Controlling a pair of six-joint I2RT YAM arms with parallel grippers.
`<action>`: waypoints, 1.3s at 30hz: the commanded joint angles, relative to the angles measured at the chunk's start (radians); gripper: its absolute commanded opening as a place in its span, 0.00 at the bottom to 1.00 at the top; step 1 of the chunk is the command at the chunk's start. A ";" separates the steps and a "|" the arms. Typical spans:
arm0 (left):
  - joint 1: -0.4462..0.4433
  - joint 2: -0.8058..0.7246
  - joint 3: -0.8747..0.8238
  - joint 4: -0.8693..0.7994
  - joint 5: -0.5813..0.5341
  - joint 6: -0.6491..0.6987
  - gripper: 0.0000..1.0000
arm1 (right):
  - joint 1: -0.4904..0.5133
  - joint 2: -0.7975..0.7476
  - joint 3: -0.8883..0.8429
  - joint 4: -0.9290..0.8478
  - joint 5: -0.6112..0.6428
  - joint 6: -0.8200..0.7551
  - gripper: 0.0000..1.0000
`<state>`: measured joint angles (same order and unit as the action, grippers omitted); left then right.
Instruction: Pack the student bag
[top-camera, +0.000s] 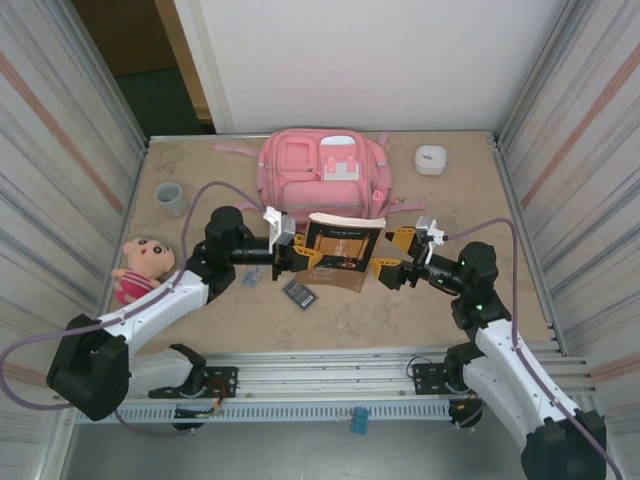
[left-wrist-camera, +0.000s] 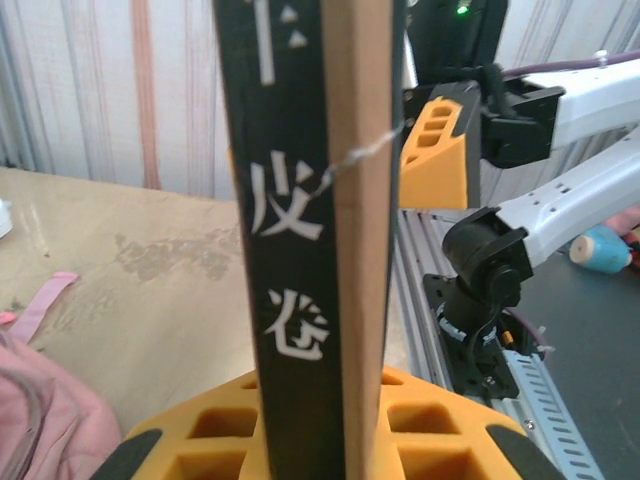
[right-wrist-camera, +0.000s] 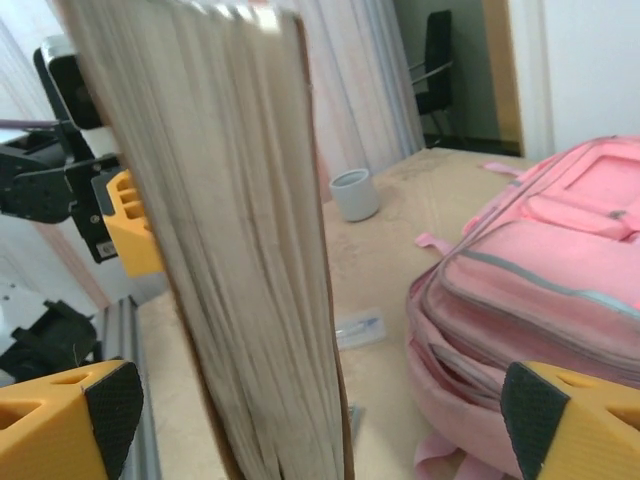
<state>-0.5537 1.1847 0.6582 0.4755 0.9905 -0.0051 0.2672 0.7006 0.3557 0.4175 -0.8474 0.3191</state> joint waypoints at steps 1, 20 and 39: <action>-0.009 -0.001 0.031 0.139 0.087 -0.049 0.03 | 0.032 0.046 0.043 0.092 -0.129 0.027 0.91; -0.080 -0.122 0.216 -0.677 -0.352 0.518 0.85 | 0.116 0.169 0.415 -0.884 0.116 -0.799 0.00; -0.288 0.059 0.386 -0.942 -0.574 0.769 0.60 | 0.394 0.333 0.589 -1.092 0.386 -1.094 0.01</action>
<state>-0.8402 1.2381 1.0111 -0.4698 0.3988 0.7620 0.6514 1.0286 0.8967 -0.6666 -0.4381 -0.7326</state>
